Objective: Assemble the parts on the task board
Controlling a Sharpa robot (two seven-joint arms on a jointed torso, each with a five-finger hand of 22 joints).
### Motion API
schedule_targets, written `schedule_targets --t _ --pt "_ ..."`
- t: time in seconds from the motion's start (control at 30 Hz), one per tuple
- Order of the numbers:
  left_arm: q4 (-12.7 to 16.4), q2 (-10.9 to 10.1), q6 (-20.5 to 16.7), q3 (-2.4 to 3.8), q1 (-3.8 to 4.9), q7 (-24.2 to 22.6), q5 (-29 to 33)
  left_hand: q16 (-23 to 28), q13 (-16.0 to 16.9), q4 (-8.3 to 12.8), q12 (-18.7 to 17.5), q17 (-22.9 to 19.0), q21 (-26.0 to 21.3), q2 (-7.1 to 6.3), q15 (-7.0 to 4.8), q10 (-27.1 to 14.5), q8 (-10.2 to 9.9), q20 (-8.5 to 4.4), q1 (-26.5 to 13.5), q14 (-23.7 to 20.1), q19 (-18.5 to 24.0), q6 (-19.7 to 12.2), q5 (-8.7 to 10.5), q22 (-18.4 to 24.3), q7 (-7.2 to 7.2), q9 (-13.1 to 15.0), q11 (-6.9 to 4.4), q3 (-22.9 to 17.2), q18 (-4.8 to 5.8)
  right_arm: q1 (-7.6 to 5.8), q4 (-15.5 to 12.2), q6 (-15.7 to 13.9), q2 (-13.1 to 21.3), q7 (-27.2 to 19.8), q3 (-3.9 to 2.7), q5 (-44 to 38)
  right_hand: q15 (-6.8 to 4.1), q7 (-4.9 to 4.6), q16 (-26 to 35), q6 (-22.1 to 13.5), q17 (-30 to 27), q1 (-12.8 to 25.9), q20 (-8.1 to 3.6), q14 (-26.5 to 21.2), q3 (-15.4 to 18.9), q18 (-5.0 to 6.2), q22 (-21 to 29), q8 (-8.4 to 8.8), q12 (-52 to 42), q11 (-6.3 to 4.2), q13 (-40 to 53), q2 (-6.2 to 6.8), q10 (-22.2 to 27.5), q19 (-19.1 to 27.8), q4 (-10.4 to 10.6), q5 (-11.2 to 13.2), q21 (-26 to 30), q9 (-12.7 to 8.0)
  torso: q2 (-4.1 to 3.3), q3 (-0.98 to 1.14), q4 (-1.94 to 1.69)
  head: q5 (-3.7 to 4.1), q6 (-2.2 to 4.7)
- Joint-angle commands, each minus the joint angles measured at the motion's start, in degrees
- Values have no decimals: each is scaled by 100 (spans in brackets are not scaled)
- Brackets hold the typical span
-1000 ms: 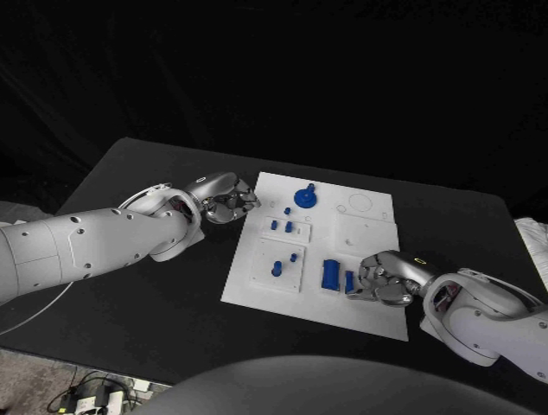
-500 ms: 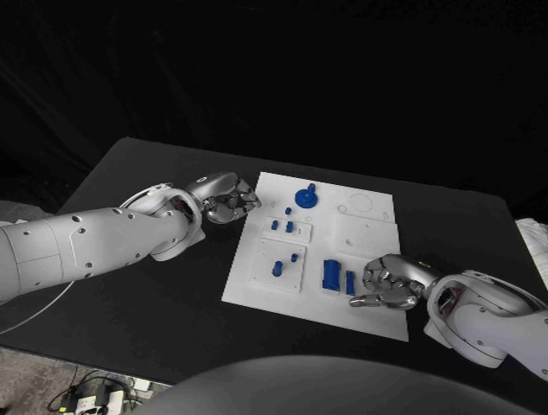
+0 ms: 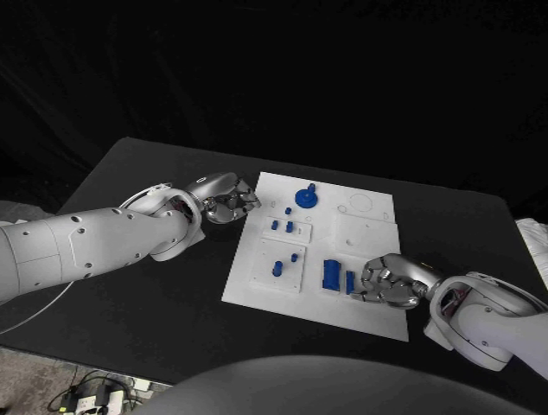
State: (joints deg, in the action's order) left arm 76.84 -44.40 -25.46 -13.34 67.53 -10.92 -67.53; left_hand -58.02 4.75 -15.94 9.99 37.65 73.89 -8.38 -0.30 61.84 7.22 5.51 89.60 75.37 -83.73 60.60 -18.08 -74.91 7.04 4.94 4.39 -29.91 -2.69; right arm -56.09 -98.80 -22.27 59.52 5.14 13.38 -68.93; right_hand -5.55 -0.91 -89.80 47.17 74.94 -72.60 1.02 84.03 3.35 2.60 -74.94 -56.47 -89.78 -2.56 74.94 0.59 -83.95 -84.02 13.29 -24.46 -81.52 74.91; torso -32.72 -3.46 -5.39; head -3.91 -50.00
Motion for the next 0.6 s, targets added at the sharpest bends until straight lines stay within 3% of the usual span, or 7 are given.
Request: schedule_targets --t 0.03,0.13,0.2,0.4,0.6 --pt "13 9 65 3 -4 2 1 26 6 -14 -26 -8 -35 -28 5 43 36 22 -28 -21 24 41 23 -1055 11 7 5 -35 -73 5 15 -24 -10 -234 1 206 -19 21 -20 -22 1506 -66 -22 597 -107 -32 -1208 75 -22 -37 1506 -30 -605 -80 2 -749 4 117 -2 0 0 6 0" --pt "14 10 66 3 -4 3 1 26 6 -14 -26 -8 -35 -28 5 43 36 22 -28 -21 24 41 23 -1055 11 7 5 -35 -73 5 31 37 -22 -235 1 219 -27 29 -20 -29 1506 -175 -26 597 -270 -30 -1203 153 -22 -43 1506 46 -605 -70 -13 -1396 16 60 -4 -2 -1 6 0" --pt "14 13 71 3 -5 4 1 26 6 -14 -26 -8 -35 -28 5 43 36 22 -28 -21 24 41 23 -1055 11 7 5 -35 -73 5 44 111 -37 -226 1 225 -25 27 -20 -41 1506 -235 -26 597 -381 -28 -1200 196 -22 -43 1506 108 -605 -62 -27 -1597 24 31 -5 -2 -1 5 0" --pt "12 21 75 3 -7 1 1 26 6 -14 -26 -8 -35 -28 5 43 36 22 -28 -21 24 41 23 -1055 11 7 5 -35 -73 5 105 263 -104 -165 1 220 -21 19 -20 -73 1506 -304 -23 597 -494 -23 -1194 242 -22 -38 1506 177 -605 -49 -58 -1633 42 6 -1 -5 -8 14 0" --pt "12 21 78 3 -9 0 1 26 6 -14 -26 -8 -35 -28 5 43 36 22 -28 -21 24 41 23 -1055 11 7 5 -35 -73 5 168 309 -159 -85 1 215 -15 10 -20 -3 1506 -375 -18 597 -632 -23 -1193 196 -22 -30 1506 199 -605 -46 -87 -1502 43 23 3 -2 -7 -2 0"
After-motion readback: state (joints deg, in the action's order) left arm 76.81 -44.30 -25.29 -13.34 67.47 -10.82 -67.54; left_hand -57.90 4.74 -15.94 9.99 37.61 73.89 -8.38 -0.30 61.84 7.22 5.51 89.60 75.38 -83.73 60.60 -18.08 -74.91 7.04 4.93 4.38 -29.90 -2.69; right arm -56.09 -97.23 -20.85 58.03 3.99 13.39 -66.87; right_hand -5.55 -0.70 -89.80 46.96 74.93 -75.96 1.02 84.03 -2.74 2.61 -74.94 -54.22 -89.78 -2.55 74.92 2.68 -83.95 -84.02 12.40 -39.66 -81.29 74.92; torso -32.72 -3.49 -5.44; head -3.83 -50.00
